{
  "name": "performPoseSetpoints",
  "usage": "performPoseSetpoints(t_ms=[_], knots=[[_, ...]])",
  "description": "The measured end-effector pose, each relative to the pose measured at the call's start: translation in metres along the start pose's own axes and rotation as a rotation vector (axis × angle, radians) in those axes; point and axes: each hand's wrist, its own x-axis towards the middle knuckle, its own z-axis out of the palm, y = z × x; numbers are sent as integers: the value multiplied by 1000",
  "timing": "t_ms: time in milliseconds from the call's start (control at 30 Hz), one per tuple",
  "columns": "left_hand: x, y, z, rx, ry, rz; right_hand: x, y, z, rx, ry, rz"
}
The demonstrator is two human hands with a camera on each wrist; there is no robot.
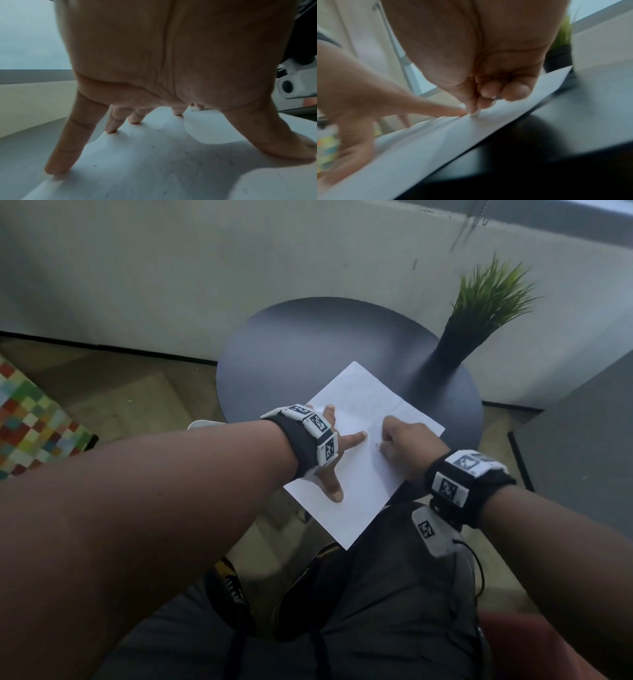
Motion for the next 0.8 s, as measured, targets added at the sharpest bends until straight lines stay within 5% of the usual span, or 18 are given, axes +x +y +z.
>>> performPoseSetpoints(t_ms=[133,300,367,467,633,800], knots=[[-3,1,-7,33,8,40,-26,-23,12,-2,-197,-311],[-4,4,-8,50,8,20,1,10,-6,7,-4,16],[-2,3,-8,58,21,25,-9,-2,1,-8,-57,-85],[0,2,-7,41,-14,29,-36,-20,5,14,-326,-355],[1,4,-5,27,-12,16,-18,13,-11,-4,-71,-68],[-1,4,-8,8,-41,11,-45,-18,5,-13,-339,-319]])
